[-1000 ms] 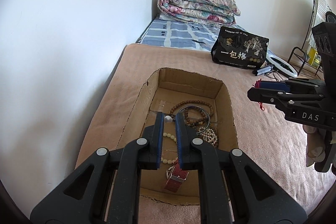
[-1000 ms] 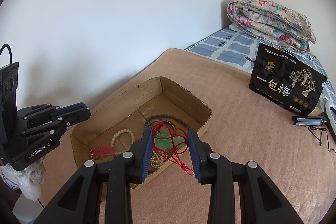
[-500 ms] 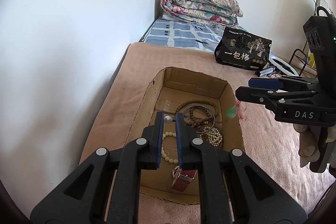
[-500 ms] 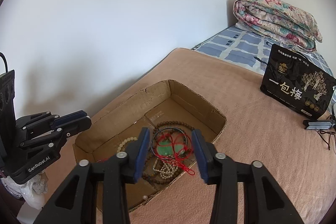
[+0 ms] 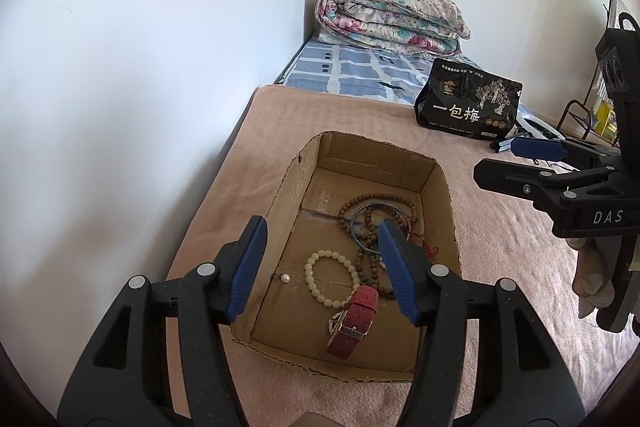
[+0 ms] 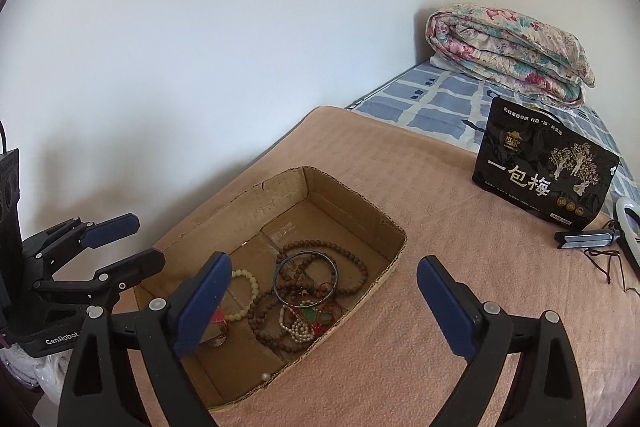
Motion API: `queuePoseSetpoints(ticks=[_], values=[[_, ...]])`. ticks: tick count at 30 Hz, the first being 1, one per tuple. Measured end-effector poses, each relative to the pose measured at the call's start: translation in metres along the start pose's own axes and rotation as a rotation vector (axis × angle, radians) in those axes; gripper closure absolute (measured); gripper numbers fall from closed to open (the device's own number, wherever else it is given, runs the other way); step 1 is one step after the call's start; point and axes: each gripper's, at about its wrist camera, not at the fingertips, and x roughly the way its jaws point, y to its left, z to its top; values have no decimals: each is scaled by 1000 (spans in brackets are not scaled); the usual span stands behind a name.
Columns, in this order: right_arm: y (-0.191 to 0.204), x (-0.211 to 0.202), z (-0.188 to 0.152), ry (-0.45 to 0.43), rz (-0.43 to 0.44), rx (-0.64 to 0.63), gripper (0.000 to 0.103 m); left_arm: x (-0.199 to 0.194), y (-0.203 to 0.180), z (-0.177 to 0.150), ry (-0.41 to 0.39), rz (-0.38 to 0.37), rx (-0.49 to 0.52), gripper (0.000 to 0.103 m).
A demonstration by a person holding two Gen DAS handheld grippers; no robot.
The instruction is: Organize jewelry
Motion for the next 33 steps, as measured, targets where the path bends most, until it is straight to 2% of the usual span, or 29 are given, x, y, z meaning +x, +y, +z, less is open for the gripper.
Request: queuePoseSetpoints(ticks=[14,25,27,29,33], values=[[9,-50,2,-58,-28,-31,4,-56,-18,7,-79,34,25,43],[11,-104,-16,-98,-82,-29,0,-109,-32,4,-127,23,22,43],[11,-115,-21,-103,-92,-25,0,-118,-34,2,-134,25,25,31],[11,-126,-25,-111,-108,-24,0,-128,-37,-1,-151,31,27,26],[12,-147,-33,-136,-148,-28,0,-143,-41,-8,-149,37,29,23]])
